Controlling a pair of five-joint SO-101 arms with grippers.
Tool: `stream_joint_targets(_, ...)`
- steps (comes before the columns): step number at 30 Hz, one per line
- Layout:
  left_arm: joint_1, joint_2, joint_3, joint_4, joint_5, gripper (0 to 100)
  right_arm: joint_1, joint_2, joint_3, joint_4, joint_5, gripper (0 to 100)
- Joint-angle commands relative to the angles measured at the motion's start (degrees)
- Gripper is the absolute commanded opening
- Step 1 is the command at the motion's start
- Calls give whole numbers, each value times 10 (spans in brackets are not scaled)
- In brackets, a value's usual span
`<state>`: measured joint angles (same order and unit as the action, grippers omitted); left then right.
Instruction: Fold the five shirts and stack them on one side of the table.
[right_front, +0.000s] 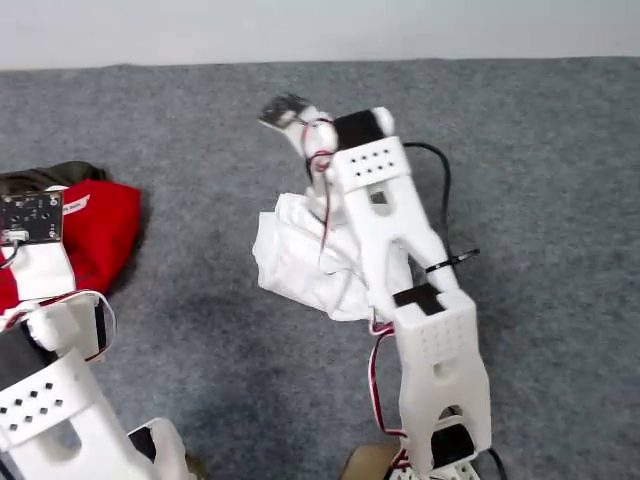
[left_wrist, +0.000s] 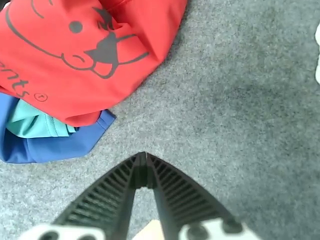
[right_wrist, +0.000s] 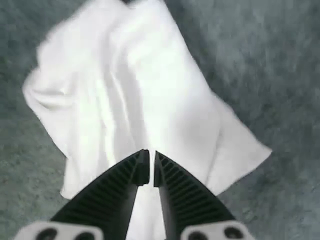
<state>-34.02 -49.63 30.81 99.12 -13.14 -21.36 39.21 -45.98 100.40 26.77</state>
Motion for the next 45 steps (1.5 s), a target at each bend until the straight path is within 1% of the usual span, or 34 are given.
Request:
stream_joint_targets(1, 1, -10, -3, 1, -4, 3, 19, -33, 53, 25, 18, 10)
stream_joint_targets(4, 1, -10, -4, 1, -4, 3, 15, -31, 90, 23, 22, 10)
stream_joint_targets(7, 1, -10, -4, 1, -4, 3, -16, -24, 97, 24, 22, 10)
stream_joint_targets(9, 1, -10, -4, 0, -4, 3, -55, -22, 97, 25, 21, 10)
stream_joint_targets(14, 1, -9, -4, 0, -4, 3, -181, -38, 97, 25, 21, 10)
stream_joint_targets(17, 1, -7, -3, 0, -4, 3, -221, -60, 97, 25, 21, 10)
stream_joint_targets(20, 1, -7, -3, -1, -4, 3, -211, -91, 91, 25, 21, 10)
stream_joint_targets(24, 1, -8, -3, -1, -4, 3, -147, -131, 92, 25, 21, 10)
stream_joint_targets(29, 1, -9, -3, -9, -4, 4, -53, -132, 93, 26, -4, 10)
stream_joint_targets(32, 2, -7, -3, -20, -4, 4, -31, -113, 93, 26, -6, 10)
stream_joint_targets(36, 2, -6, -1, -29, -4, 4, -35, -72, 93, 27, -7, 10)
stream_joint_targets(39, 2, -6, 0, -33, -4, 4, -49, -37, 94, 27, -34, 9)
stream_joint_targets(41, 2, -6, 0, -37, -4, 4, -74, -26, 106, 27, -42, 9)
stream_joint_targets(45, 2, -6, 0, -47, -4, 4, -153, -26, 164, 27, -42, 9)
